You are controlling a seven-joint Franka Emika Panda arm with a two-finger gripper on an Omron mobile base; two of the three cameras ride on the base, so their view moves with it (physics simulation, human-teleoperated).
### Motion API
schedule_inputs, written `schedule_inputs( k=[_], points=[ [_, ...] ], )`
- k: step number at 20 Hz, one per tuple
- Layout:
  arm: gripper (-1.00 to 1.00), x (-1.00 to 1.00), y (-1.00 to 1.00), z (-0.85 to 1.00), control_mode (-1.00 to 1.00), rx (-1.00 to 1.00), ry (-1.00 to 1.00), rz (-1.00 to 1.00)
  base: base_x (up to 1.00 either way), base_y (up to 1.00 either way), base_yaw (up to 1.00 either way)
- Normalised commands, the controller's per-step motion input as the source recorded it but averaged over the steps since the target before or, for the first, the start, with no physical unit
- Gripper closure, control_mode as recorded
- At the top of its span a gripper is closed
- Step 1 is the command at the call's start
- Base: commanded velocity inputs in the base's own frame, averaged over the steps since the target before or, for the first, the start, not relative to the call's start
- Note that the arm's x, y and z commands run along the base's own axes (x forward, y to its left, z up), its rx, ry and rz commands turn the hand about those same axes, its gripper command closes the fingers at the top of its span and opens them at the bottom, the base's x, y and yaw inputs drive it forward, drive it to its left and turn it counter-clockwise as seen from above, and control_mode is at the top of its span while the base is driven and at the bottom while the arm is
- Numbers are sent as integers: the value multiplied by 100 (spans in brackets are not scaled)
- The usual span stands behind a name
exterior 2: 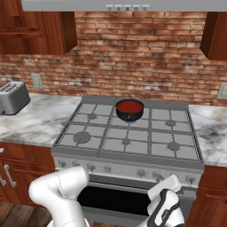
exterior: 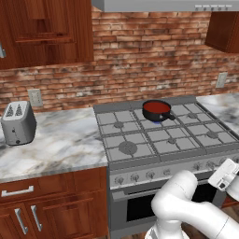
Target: Wait until the marinara sauce is simmered to a deep red color and then turn off the stove.
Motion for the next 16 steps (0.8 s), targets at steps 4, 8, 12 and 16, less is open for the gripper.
schedule_inputs(
  k=[4, 8, 12, 16],
  points=[
    [100, 0, 0, -1, -100, 28, 6, 0, 0, 0, 0],
    [100, 0, 0, 0, -100, 28, 7, 0, 0, 0, 0],
    [100, 0, 0, -1, -100, 28, 7, 0, 0, 0, 0],
    [100, 0, 0, 0, -100, 26, 8, 0, 0, 0, 0]
  ],
)
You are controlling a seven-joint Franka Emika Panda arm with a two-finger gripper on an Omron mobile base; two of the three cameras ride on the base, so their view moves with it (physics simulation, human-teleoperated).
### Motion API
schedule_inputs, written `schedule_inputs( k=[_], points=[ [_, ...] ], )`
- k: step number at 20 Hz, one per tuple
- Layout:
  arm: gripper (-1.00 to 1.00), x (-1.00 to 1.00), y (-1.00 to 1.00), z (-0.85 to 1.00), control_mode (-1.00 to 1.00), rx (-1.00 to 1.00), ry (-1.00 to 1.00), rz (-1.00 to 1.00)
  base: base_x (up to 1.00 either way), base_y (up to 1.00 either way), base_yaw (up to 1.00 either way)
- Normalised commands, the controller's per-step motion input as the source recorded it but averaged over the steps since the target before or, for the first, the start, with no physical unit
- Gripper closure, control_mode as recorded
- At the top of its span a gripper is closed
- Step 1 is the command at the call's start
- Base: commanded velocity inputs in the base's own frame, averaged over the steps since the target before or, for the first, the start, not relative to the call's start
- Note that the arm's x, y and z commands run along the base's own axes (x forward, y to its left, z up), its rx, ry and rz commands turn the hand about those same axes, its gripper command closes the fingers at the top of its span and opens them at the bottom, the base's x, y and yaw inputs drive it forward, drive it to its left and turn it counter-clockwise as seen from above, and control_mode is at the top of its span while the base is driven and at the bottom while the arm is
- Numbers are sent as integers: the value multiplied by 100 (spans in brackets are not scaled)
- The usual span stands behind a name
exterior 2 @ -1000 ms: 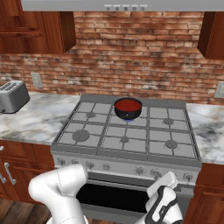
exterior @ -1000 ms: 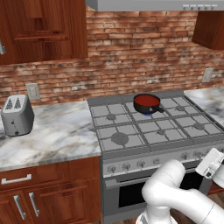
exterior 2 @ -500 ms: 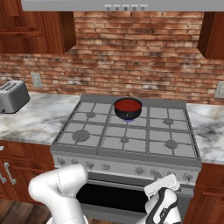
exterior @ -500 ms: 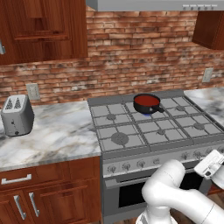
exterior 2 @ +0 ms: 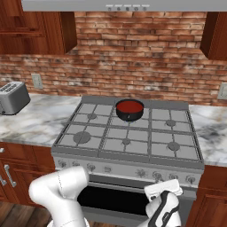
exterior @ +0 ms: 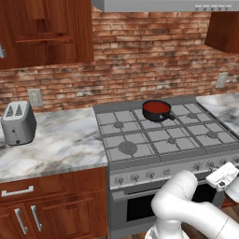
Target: Wait until the marinara sauce is simmered to a deep red color and then turn off the stove.
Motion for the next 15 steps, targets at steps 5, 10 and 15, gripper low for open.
schedule_inputs(
  k=[5, 10, 15],
  points=[
    [100, 0, 0, 0, -100, 21, 9, 0, 0, 0, 0],
    [100, 0, 0, 0, -100, 19, 9, 0, 0, 0, 0],
    [100, 0, 0, 0, -100, 17, 8, 0, 0, 0, 0]
  ],
)
